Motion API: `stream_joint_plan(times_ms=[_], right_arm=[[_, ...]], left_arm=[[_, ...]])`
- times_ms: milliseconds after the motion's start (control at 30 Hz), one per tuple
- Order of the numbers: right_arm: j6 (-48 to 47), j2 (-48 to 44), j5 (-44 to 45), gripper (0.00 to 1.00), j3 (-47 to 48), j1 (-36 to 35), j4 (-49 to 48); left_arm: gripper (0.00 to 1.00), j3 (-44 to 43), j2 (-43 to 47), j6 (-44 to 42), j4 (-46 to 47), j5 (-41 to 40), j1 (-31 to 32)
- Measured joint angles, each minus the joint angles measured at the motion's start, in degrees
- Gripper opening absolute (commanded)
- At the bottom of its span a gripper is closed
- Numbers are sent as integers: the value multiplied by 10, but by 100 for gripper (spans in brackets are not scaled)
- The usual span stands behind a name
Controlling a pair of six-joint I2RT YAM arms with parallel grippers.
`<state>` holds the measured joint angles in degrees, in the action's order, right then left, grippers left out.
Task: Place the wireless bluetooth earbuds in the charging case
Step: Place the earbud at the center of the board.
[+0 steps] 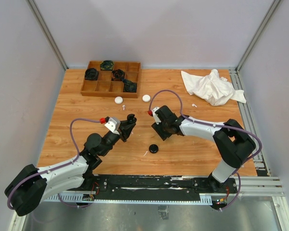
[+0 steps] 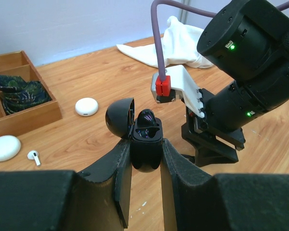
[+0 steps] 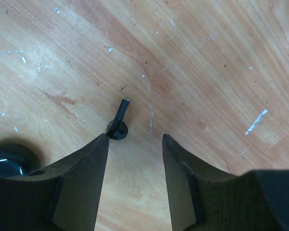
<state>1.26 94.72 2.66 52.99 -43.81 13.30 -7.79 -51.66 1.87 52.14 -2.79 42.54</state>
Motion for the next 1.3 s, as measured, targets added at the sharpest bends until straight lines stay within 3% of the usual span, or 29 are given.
stream_joint_plan(times_ms=[400, 800, 1300], right_arm=[[-2, 1, 43, 54, 4, 29, 2], [40, 4, 33, 55, 20, 43, 11], [111, 44, -27, 50, 160, 43, 149]], left_arm=[[0, 0, 0, 0, 0, 0, 0], [0, 0, 0, 0, 0, 0, 0], [0, 0, 0, 0, 0, 2, 0]])
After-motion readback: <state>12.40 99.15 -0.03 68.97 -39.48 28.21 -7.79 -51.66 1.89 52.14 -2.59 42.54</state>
